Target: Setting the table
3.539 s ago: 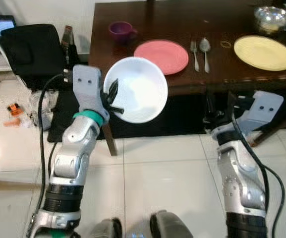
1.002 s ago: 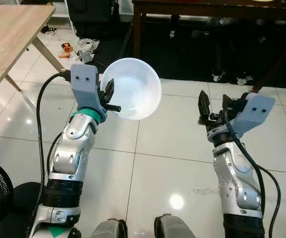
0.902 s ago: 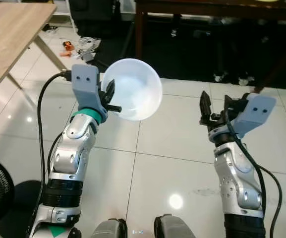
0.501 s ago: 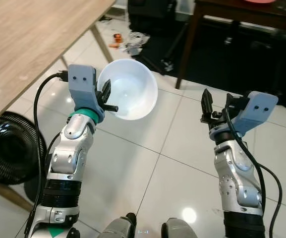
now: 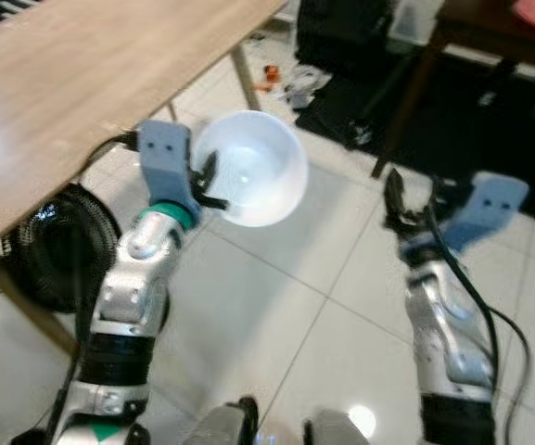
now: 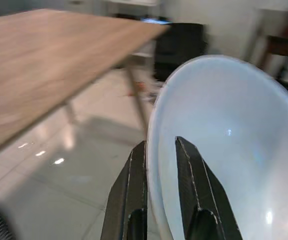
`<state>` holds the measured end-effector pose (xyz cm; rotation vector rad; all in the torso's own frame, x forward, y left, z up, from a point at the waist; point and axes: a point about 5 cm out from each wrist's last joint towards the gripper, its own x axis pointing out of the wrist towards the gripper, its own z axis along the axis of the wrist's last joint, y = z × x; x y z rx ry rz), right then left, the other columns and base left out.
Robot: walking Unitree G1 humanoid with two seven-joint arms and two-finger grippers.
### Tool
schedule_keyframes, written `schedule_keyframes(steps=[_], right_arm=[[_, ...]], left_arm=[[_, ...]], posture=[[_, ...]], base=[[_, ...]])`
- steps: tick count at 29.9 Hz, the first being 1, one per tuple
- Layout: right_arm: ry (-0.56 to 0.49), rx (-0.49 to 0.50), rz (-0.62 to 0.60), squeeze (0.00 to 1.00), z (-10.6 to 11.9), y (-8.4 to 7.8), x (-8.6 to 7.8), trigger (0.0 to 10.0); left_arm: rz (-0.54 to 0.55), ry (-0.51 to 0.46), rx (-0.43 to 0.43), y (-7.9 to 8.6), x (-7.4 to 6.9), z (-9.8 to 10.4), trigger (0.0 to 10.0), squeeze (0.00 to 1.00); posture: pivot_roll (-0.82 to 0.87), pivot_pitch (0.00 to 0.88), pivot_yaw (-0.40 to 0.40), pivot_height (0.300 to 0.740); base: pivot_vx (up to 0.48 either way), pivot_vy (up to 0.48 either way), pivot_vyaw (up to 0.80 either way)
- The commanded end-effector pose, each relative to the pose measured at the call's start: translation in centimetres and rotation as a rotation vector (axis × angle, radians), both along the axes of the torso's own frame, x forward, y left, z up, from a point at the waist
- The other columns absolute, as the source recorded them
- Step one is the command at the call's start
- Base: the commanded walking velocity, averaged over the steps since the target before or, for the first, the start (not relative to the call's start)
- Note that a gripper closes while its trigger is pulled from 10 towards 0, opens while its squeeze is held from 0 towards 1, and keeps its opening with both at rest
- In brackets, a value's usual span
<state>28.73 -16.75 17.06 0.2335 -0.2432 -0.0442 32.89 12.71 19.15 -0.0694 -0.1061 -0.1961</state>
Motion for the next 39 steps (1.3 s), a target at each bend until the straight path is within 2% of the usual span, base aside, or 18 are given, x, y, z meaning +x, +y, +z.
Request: schedule_keyframes(steps=[1,23,29,39], right_arm=[[0.01,0.004,-0.001,0.0,-0.31,-0.09,-0.1,10.0],[0.009,0.012,0.001,0.0,-0.39,-0.07,-0.06,10.0],[0.019,0.017,-0.032,0.0,-0.47,-0.4,0.1,10.0],[0.006,0.034,-0.068,0.0,-0.3,-0.89,0.08,10.0]], left_arm=[[0.005,0.011,0.001,0.06,-0.05,-0.25,10.0,0.0],[0.012,0.009,0.027,0.08,0.05,-0.16,10.0,0.0],[0.011,-0.008,0.028,0.17,0.25,0.19,10.0,0.0],[0.028,-0.022,0.042,0.18,0.65,0.34,10.0,0.0]], posture=[[-0.11,0.011,0.093,0.74],[-0.1,0.008,0.095,0.74],[-0.11,0.005,0.095,0.74],[-0.11,0.0,0.098,0.74]], base=[[0.0,0.0,0.79],[0.0,0.0,0.79],[0.0,0.0,0.73],[0.058,0.0,0.0]])
